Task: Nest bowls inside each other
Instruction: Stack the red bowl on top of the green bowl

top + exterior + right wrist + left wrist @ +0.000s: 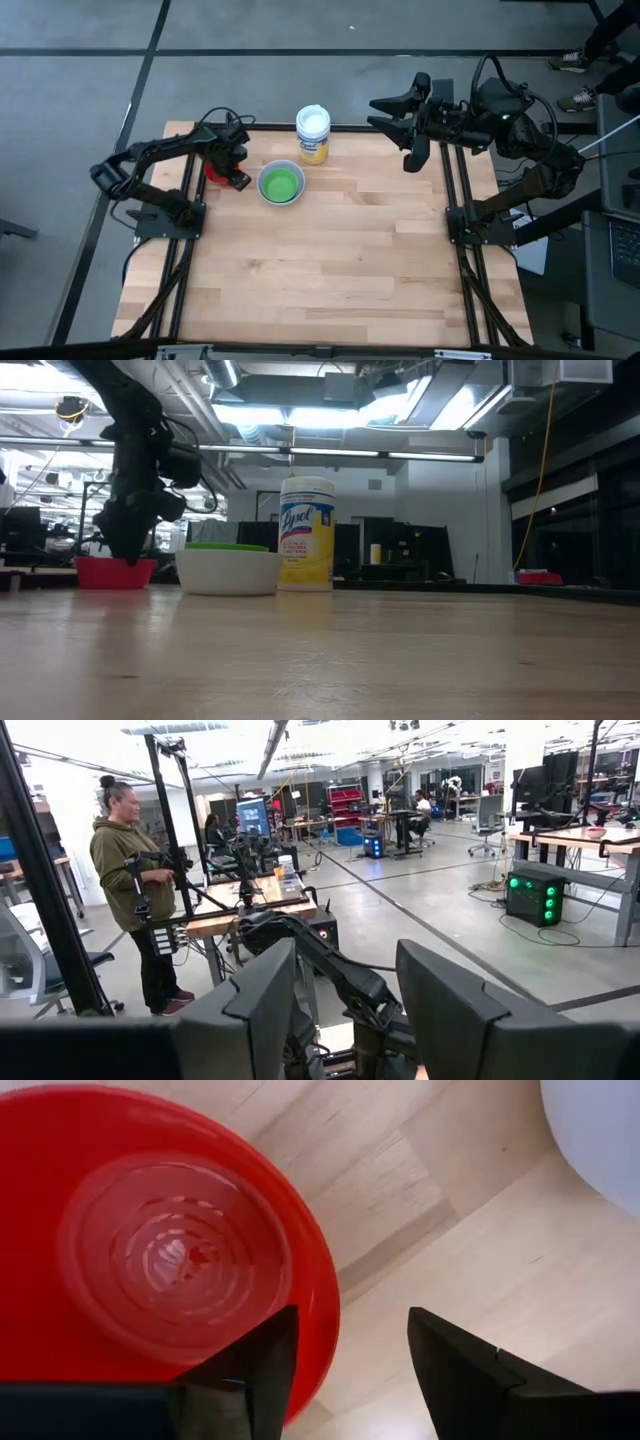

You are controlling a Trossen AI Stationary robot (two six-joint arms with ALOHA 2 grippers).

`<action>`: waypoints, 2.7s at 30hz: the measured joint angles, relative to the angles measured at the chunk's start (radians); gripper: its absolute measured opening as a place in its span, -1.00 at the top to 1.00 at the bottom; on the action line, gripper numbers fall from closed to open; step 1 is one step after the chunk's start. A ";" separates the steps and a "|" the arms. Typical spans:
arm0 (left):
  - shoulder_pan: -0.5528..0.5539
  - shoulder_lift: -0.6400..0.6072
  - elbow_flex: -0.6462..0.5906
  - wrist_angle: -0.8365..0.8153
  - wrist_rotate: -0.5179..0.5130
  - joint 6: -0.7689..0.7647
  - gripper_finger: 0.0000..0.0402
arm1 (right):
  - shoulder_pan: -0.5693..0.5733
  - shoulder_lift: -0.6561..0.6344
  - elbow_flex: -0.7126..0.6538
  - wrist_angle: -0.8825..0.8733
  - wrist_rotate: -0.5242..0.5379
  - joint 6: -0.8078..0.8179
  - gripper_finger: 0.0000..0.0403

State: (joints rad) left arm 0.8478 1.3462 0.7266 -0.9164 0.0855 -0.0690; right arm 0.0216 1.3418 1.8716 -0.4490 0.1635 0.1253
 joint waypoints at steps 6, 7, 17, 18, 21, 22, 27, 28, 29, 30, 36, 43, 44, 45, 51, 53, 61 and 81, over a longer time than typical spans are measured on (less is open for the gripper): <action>0.000 0.016 0.006 0.029 0.000 0.013 0.44 | 0.000 0.000 0.000 0.000 0.000 -0.001 0.15; 0.000 0.016 0.006 0.029 0.001 0.014 0.61 | 0.000 0.000 0.000 0.000 0.000 -0.002 0.16; -0.006 0.006 0.072 -0.068 -0.042 0.039 0.98 | 0.000 0.000 0.000 0.000 0.000 -0.011 0.17; -0.013 -0.001 0.098 -0.097 -0.056 0.046 0.98 | 0.000 0.000 0.000 0.000 0.000 -0.016 0.16; -0.026 -0.027 0.203 -0.171 -0.081 0.072 0.99 | 0.000 0.000 0.000 -0.001 0.000 -0.033 0.15; -0.029 -0.035 0.245 -0.192 -0.083 0.076 0.99 | 0.000 0.000 0.000 -0.001 0.000 -0.036 0.15; -0.080 -0.045 0.476 -0.299 -0.076 0.062 0.99 | 0.000 0.000 0.000 -0.001 0.000 -0.060 0.18; -0.102 -0.042 0.518 -0.323 -0.068 0.054 0.99 | 0.000 0.000 0.000 -0.001 -0.001 -0.063 0.19; -0.128 -0.038 0.557 -0.339 -0.064 0.044 0.99 | 0.000 0.000 0.000 -0.001 -0.001 -0.066 0.20; -0.158 -0.032 0.591 -0.353 -0.063 0.034 0.99 | 0.000 0.000 0.000 -0.001 -0.001 -0.069 0.20; -0.354 0.025 0.688 -0.385 -0.061 -0.040 0.99 | 0.000 0.000 0.000 -0.001 0.000 -0.086 0.19; -0.509 0.166 0.688 -0.362 -0.078 -0.046 0.99 | -0.001 0.000 0.000 -0.001 -0.001 -0.090 0.14; -0.519 0.185 0.688 -0.344 -0.077 -0.042 0.99 | -0.001 0.000 0.000 -0.001 0.000 -0.089 0.14; -0.529 0.200 0.688 -0.322 -0.073 -0.042 0.99 | -0.001 0.000 0.000 -0.001 0.000 -0.088 0.14; -0.551 0.286 0.688 -0.206 -0.048 -0.041 0.99 | -0.001 0.000 0.000 -0.002 -0.001 -0.085 0.19; -0.552 0.306 0.688 -0.202 -0.045 -0.039 0.99 | -0.001 0.000 0.000 -0.002 0.000 -0.084 0.21; -0.560 0.326 0.688 -0.204 -0.033 -0.014 0.99 | 0.000 0.000 0.000 -0.003 0.000 -0.077 0.20; -0.559 0.333 0.688 -0.222 -0.003 -0.019 0.99 | 0.000 0.000 0.000 -0.004 -0.026 -0.077 0.24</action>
State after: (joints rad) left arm 0.2885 1.6796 1.4147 -1.1385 0.0828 -0.0883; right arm 0.0212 1.3418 1.8717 -0.4530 0.1379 0.0483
